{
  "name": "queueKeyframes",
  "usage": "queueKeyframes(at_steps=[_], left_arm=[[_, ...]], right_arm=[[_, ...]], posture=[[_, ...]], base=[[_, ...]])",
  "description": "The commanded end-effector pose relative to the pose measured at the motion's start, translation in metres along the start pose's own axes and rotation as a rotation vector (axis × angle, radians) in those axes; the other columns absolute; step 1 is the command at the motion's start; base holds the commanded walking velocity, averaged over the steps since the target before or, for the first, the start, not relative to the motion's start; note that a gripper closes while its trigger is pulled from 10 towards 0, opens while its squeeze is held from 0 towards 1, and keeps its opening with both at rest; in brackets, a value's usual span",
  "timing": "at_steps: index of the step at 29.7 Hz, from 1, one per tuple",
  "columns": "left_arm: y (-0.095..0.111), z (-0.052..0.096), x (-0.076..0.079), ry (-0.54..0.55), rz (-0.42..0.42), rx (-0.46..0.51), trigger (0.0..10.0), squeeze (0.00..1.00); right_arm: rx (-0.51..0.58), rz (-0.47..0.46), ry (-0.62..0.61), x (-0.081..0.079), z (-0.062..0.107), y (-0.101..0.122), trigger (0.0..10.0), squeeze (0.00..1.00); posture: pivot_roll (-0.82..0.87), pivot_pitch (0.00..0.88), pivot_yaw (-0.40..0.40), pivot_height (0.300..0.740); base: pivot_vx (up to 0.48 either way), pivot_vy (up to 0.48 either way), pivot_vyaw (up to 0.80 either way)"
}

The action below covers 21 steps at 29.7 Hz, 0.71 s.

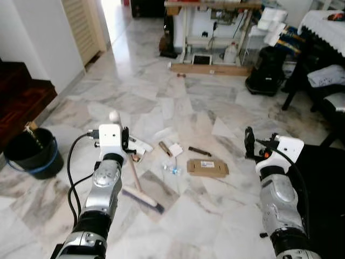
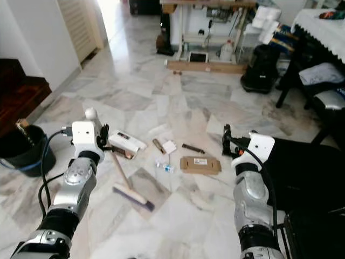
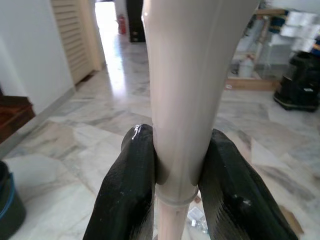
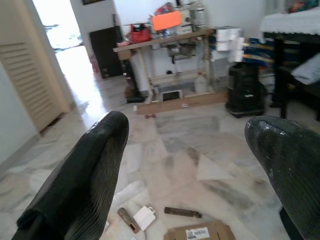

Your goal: Sweep floor

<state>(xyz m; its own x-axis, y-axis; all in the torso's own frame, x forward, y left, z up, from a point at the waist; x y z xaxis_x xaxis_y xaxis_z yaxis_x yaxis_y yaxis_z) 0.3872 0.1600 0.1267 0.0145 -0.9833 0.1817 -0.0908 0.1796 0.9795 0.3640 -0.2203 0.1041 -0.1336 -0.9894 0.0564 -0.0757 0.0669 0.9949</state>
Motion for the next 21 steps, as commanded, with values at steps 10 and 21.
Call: queueKeyframes(at_steps=[10, 21], left_arm=[[0.026, -0.009, 0.006, -0.055, -0.042, 0.097, 10.0, 0.0], [0.034, -0.012, 0.017, -0.13, -0.013, 0.118, 10.0, 0.0]], right_arm=[[-0.028, -0.011, -0.024, -0.002, -0.002, -0.003, 10.0, 0.0], [-0.035, -0.012, -0.04, -0.004, -0.004, -0.004, 10.0, 0.0]], posture=[[-0.09, 0.0, 0.073, 0.74], [-0.09, 0.0, 0.084, 0.74]], base=[[0.0, 0.128, -0.8], [0.0, 0.0, -0.8]])
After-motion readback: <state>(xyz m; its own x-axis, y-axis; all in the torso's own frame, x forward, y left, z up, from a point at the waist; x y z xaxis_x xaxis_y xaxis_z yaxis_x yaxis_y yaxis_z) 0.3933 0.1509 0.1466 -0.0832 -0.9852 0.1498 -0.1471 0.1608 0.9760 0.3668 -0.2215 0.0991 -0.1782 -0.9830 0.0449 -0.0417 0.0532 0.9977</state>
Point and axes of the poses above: a point about 5 cm out from each wrist's last joint towards the gripper, its own z axis pointing back from the gripper into the wrist, its own y axis along the axis of the wrist's last joint, x = y × z, the point moved 4 cm from there along -z, pointing out of the wrist towards the gripper, and after that the axes turned 12 degrees about z, right-handed, at the moved point
